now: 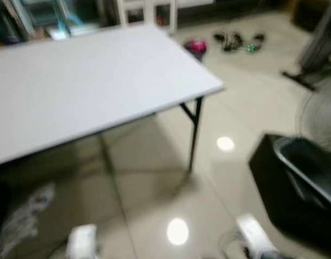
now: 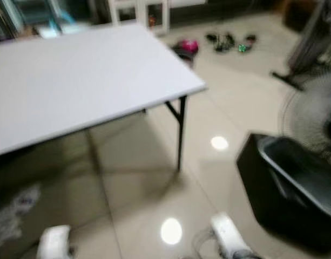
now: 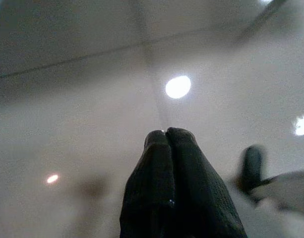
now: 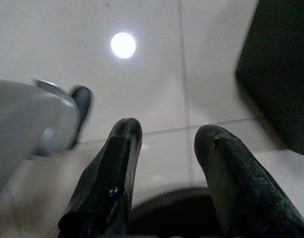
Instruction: Setting the table
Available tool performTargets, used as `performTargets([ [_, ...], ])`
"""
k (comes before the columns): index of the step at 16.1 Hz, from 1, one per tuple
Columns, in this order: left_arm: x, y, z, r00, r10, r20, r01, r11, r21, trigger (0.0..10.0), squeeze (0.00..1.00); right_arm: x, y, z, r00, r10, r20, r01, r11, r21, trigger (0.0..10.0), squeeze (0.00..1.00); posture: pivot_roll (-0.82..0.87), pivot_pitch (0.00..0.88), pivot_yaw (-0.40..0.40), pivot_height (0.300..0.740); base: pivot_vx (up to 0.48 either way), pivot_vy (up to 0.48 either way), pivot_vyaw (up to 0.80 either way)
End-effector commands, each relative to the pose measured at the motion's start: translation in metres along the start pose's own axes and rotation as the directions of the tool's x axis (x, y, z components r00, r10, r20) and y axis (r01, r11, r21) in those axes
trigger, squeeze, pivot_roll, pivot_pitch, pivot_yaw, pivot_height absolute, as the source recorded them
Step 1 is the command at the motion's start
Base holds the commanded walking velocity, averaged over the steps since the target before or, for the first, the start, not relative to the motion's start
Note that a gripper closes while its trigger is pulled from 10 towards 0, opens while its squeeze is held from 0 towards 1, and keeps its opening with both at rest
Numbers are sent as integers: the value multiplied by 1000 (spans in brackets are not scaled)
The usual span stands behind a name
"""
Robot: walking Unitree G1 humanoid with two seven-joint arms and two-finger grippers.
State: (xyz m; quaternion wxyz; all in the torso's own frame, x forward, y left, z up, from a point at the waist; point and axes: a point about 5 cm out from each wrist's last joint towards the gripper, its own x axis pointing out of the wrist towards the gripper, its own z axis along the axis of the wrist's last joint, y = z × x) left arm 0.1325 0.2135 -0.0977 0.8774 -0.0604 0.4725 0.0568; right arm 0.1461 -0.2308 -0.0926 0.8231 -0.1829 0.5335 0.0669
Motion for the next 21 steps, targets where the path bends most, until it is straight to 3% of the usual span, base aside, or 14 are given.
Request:
performTargets([
  [1,-6,18,-11,998,44,-34,-44,999,10,10000,0,2,6,19,998,30,53,-28,999,-30,10000,0,-121,44,15,740,364,0,794],
  [6,-6,16,-13,998,42,-38,-42,999,6,10000,0,2,10,17,998,49,50,-47,998,-32,10000,0,-121,55,12,740,363,0,794],
  [13,-7,15,-15,999,42,-34,-42,999,-4,10000,0,4,39,30,994,82,78,-79,996,-45,10000,0,-122,61,11,740,350,0,793],
  [15,-6,15,-13,999,36,-16,-37,999,-34,10000,0,5,46,33,995,60,75,-57,998,-41,10000,0,-122,61,12,740,0,0,0],
  [16,-6,15,-12,999,33,-20,-34,999,-7,10000,0,5,48,33,995,63,75,-60,997,-40,10000,0,-123,62,12,740,0,0,0],
  [18,-7,14,-14,999,26,-32,-26,1000,13,10000,0,5,47,34,995,61,76,-58,998,-40,10000,0,-123,64,12,740,0,-458,0],
  [21,-7,14,-14,999,28,-31,-28,1000,0,10000,0,4,27,30,997,40,69,-38,999,-30,10000,0,-120,63,11,740,0,-458,0],
])
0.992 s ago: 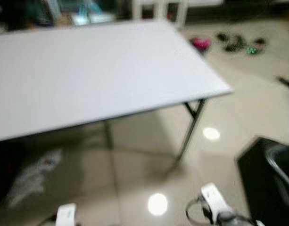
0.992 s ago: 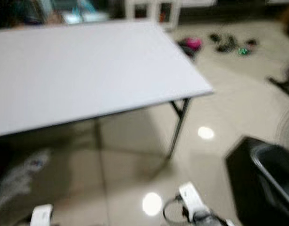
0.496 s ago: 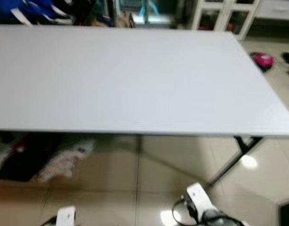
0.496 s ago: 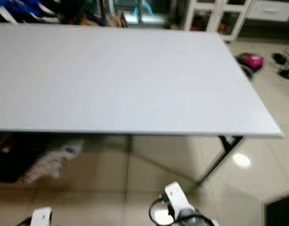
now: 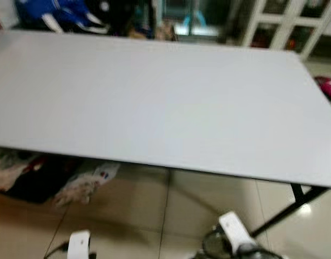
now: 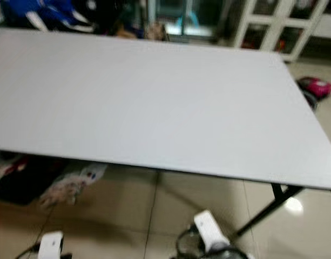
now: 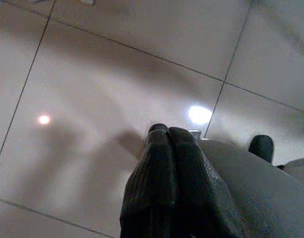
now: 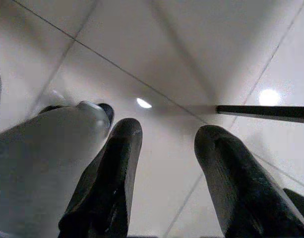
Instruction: Setting the table
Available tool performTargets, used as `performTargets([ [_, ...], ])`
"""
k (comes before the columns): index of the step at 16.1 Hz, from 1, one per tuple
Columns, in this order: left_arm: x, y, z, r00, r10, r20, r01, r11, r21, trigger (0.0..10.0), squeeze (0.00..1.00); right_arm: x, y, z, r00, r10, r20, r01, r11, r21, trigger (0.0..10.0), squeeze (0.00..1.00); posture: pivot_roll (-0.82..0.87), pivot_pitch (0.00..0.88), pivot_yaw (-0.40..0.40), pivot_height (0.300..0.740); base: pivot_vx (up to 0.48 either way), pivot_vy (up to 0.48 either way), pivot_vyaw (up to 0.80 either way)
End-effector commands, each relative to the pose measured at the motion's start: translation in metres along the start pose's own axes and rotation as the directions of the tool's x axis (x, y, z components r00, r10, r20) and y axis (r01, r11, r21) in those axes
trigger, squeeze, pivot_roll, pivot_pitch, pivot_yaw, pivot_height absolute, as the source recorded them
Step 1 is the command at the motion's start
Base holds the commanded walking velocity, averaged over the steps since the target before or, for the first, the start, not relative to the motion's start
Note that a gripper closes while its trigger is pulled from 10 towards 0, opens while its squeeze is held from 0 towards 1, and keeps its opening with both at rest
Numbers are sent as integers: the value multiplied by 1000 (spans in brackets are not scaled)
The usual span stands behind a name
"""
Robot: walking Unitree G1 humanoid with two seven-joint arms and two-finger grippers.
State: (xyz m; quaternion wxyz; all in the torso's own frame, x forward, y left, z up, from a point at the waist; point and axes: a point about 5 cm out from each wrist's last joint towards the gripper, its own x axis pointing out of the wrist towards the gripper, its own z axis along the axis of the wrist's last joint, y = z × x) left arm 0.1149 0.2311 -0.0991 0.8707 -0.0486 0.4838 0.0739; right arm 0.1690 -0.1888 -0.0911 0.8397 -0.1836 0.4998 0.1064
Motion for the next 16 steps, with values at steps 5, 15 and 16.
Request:
performTargets([
  [5,1,-6,-2,1000,-12,-8,12,1000,-9,10000,0,-6,-40,-12,999,-39,-29,40,999,28,10000,0,-120,63,11,740,0,-458,0],
  [15,1,-6,-1,1000,-7,-6,7,1000,-18,10000,0,1,8,2,1000,21,-5,-21,1000,17,10000,0,-122,61,8,740,0,-458,0],
  [16,1,-6,-1,1000,-5,-6,5,1000,-17,10000,0,1,9,3,1000,22,-4,-22,1000,15,10000,0,-122,59,7,740,0,-458,0],
])
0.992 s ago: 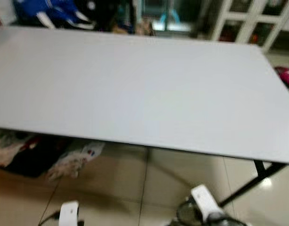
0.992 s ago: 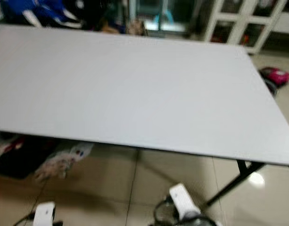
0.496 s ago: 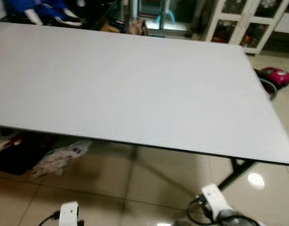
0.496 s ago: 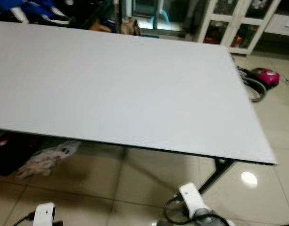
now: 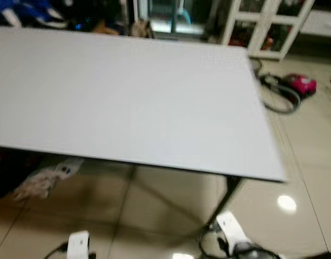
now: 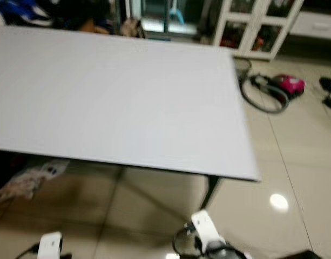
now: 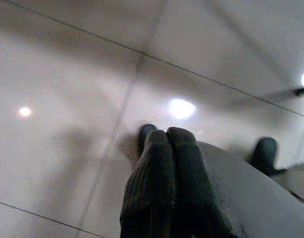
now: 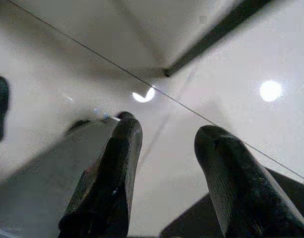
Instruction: Setting the table
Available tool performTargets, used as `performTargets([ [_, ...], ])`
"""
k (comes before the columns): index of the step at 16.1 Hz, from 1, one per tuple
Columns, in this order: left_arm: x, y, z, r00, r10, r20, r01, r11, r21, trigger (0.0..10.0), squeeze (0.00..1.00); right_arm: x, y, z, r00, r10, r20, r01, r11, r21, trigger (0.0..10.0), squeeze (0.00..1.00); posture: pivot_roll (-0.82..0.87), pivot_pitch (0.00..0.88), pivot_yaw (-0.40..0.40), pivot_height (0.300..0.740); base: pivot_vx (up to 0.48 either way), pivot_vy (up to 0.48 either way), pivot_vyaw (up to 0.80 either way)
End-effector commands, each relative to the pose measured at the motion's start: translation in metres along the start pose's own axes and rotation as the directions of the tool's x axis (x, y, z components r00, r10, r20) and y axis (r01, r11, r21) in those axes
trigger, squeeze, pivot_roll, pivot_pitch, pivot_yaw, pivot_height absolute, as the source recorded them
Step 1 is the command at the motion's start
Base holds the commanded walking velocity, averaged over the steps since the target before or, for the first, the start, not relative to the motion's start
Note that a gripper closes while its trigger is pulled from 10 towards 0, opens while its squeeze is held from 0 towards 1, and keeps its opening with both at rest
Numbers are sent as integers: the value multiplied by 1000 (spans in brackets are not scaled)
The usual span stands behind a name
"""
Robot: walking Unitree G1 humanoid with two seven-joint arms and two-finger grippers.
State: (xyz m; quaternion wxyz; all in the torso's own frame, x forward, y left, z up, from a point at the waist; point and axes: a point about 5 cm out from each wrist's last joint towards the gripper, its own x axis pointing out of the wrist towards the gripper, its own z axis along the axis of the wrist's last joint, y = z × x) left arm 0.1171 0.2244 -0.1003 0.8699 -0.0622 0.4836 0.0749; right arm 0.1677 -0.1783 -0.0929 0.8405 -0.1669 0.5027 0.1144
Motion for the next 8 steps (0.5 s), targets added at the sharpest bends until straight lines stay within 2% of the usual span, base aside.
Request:
performTargets([
  [1,0,2,-1,1000,8,-3,-8,1000,6,10000,0,0,-2,2,1000,-10,-6,10,1000,-10,10000,0,-121,57,6,740,0,-458,0],
  [2,0,2,-1,1000,10,-2,-10,1000,4,10000,0,0,-5,3,1000,-13,-5,13,1000,-12,10000,0,-121,55,6,740,0,-458,0],
  [4,-1,3,-1,1000,16,-13,-16,1000,3,10000,0,-1,-13,3,1000,-20,-6,20,1000,-18,10000,0,-122,52,6,740,0,0,0],
  [8,0,3,-1,999,29,-20,-29,1000,2,10000,0,-5,-32,-11,999,-39,-28,38,999,-23,10000,0,-126,43,2,740,0,0,0],
])
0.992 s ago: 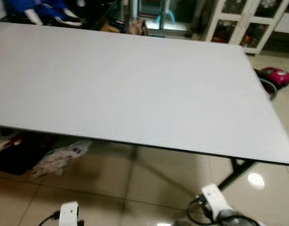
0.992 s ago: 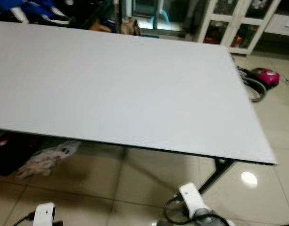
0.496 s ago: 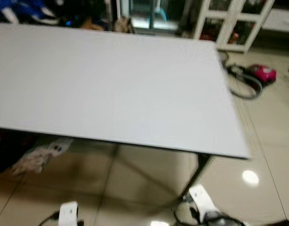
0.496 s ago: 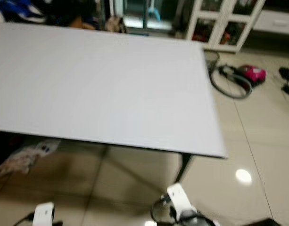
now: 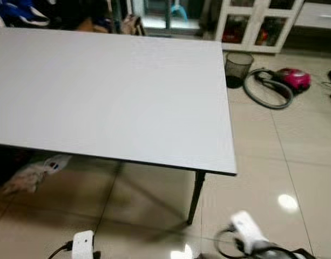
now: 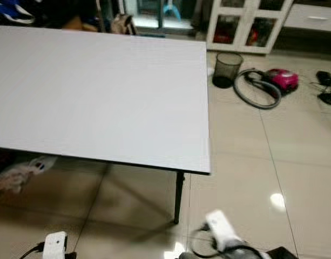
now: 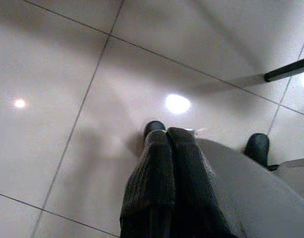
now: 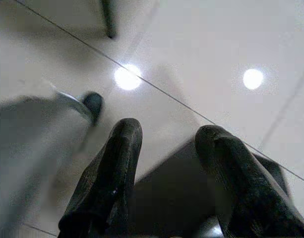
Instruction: Setting the table
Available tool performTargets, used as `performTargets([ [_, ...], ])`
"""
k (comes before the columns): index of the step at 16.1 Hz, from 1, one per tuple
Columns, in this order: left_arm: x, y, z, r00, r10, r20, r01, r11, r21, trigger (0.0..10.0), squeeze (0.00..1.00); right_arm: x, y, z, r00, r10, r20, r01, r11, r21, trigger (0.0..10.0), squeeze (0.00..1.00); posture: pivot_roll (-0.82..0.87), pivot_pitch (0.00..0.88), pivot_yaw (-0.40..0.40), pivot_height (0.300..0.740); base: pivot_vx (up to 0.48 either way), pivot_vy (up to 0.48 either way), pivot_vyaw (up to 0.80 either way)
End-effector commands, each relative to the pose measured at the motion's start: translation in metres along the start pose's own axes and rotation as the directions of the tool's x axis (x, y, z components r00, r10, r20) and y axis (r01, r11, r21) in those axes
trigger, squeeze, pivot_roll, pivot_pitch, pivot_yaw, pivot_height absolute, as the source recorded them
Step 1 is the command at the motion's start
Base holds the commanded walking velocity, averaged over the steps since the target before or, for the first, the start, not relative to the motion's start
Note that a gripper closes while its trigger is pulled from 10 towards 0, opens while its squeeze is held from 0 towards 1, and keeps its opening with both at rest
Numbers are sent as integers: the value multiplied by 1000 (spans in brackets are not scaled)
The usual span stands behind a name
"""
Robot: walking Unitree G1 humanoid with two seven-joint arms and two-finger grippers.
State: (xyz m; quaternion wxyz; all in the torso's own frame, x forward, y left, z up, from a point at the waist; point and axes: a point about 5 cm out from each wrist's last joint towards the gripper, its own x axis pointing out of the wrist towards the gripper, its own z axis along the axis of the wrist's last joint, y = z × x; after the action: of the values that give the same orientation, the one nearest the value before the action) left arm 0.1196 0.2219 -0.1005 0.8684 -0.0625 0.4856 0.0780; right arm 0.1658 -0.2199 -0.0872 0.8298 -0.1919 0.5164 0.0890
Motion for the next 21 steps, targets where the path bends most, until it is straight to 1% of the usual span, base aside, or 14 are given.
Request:
performTargets([
  [1,-1,6,-2,1000,24,-17,-24,1000,7,10000,0,1,5,3,1000,21,17,-21,1000,-7,10000,0,-126,42,1,740,0,0,0],
  [5,-1,6,-2,999,29,-20,-28,1000,14,10000,0,-1,3,-5,1000,21,6,-21,1000,-16,10000,0,-126,39,-3,740,0,0,0],
  [8,-1,5,-3,999,33,-24,-33,999,14,10000,0,0,10,-4,999,32,9,-32,999,-22,10000,0,-126,44,-2,740,0,0,0],
  [11,-1,3,-7,999,35,-34,-34,999,18,10000,0,2,27,4,998,50,22,-50,998,-27,10000,0,-128,50,-3,740,0,0,0],
  [13,-1,2,-8,999,34,-38,-33,999,22,10000,0,3,32,9,998,55,27,-54,998,-28,10000,0,-123,52,-4,740,0,0,0],
  [14,-1,2,-7,999,35,-38,-34,999,22,10000,0,3,31,11,998,53,29,-52,998,-28,10000,0,-122,52,-4,740,0,0,0],
  [17,-2,4,-7,998,43,-34,-42,999,16,10000,0,3,20,17,999,39,37,-38,999,-28,10000,0,-110,49,-7,740,0,0,0],
  [21,-2,7,-8,998,53,-35,-52,999,7,10000,0,3,17,17,999,38,36,-37,999,-33,10000,0,-97,52,-10,740,0,0,0],
])
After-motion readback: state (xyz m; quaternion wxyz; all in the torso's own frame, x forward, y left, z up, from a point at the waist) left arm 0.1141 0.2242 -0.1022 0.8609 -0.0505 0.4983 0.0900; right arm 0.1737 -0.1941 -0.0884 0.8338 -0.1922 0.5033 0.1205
